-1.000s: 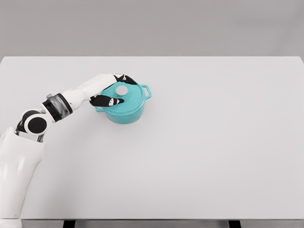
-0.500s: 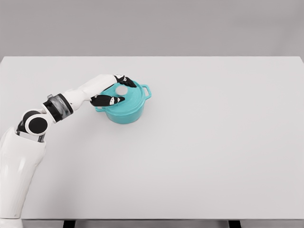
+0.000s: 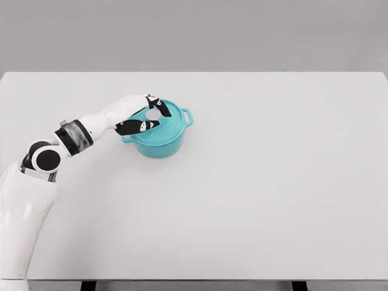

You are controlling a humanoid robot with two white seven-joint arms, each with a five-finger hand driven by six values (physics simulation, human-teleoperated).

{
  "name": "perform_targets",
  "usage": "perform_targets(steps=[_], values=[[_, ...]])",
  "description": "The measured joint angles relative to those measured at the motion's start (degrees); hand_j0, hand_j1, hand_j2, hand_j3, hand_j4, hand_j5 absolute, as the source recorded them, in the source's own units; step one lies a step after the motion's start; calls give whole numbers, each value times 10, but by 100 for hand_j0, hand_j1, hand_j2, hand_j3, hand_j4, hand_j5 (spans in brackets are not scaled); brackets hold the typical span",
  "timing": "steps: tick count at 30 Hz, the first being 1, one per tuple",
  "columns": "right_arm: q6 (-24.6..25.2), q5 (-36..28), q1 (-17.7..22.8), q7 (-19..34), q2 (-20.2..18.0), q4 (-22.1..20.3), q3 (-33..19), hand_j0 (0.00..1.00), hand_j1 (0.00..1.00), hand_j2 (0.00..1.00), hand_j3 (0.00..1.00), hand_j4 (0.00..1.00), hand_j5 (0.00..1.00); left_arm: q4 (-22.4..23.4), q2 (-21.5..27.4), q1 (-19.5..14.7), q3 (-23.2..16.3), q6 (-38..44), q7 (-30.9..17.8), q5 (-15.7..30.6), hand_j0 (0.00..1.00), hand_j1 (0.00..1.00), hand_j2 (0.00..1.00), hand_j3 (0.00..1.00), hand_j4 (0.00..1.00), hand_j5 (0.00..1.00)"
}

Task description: Open the lid of the pot with left arm

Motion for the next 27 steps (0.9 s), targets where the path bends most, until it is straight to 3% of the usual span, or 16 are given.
perform_targets(steps=[17,27], values=[[0,0,0,0,0,0,0,100,100,100,100,100,100,-20,6,-3,4,3,0,2,43,43,43,43,43,43],[0,0,0,0,0,0,0,100,100,100,100,100,100,-23,15,4,31,4,0,2,43,43,43,43,43,43]])
